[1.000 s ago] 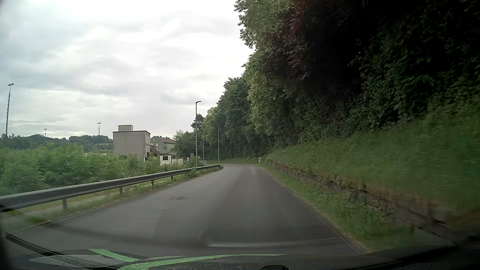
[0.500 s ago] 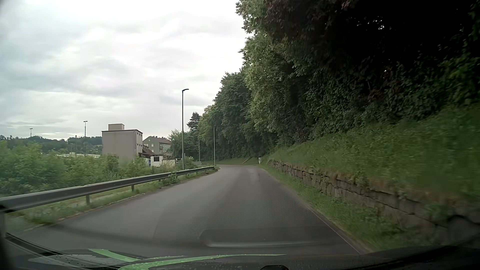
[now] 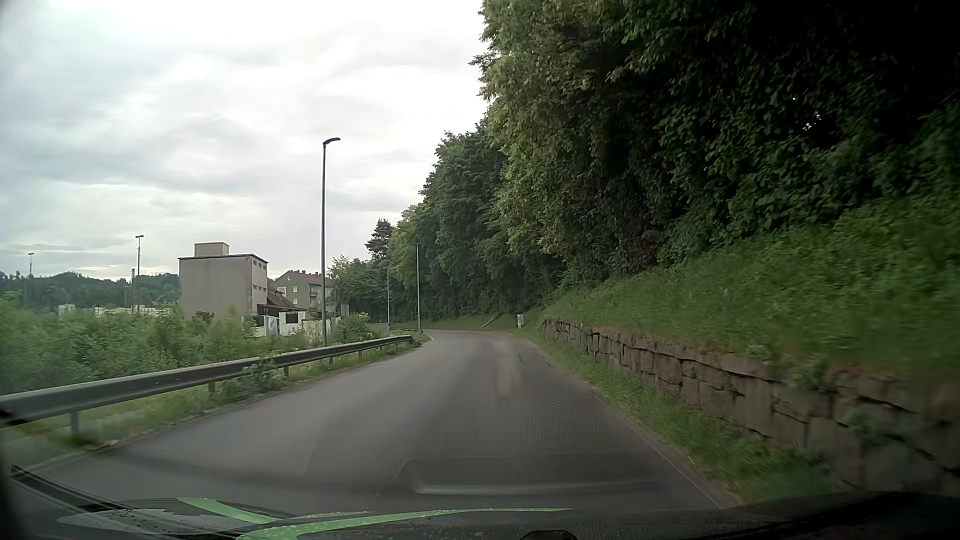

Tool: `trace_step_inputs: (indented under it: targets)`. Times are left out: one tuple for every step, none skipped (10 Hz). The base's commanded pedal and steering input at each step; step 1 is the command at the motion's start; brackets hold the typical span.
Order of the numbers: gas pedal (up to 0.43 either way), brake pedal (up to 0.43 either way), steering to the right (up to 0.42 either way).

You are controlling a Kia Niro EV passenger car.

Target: Follow the waypoints while adhering to traffic rules and regulations

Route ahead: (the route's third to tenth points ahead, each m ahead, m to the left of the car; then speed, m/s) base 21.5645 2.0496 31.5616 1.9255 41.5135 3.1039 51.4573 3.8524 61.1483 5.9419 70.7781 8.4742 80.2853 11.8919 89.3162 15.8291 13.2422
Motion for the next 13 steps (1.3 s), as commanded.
trace_step_inputs:
  targets:
    - [0.008,0.000,0.000]
    - [0.000,0.000,0.000]
    - [0.000,0.000,0.000]
    - [0.000,0.000,0.000]
    - [0.000,0.000,0.000]
    - [0.000,0.000,0.000]
    - [0.000,0.000,-0.001]
    - [0.000,0.000,0.000]
    - [0.000,0.000,-0.002]
    - [0.000,0.000,-0.003]
    - [0.000,0.000,-0.003]
    - [0.000,0.000,-0.003]
    - [0.000,0.000,-0.003]
